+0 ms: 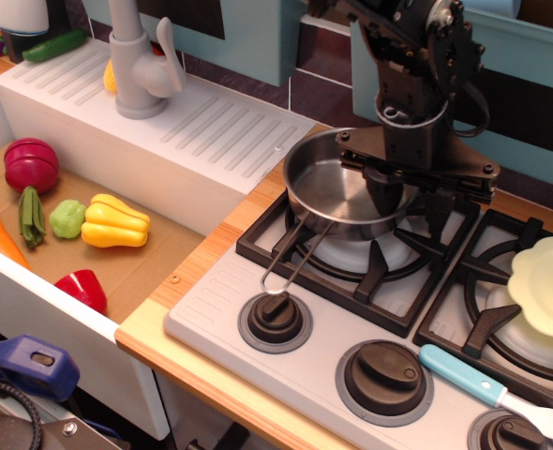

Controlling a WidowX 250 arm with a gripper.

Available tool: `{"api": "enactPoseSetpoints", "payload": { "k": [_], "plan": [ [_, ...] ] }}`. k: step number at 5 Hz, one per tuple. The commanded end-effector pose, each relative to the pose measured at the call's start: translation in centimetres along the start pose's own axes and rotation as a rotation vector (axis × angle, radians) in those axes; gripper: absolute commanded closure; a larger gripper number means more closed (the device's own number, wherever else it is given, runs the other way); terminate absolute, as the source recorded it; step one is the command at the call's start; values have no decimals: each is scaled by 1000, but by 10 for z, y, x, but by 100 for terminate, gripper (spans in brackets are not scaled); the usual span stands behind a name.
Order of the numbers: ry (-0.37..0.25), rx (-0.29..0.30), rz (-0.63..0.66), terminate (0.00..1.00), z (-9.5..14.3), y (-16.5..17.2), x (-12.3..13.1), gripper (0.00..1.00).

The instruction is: Put pot or pan on stove

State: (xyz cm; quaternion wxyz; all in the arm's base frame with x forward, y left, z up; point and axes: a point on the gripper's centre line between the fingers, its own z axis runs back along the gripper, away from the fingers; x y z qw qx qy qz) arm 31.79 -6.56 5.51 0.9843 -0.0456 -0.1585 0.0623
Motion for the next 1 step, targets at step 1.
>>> {"api": "enactPoseSetpoints", "payload": {
  "k": [1],
  "plan": [
    [-39, -11, 1, 100, 9, -1, 7, 0]
  ]
}}
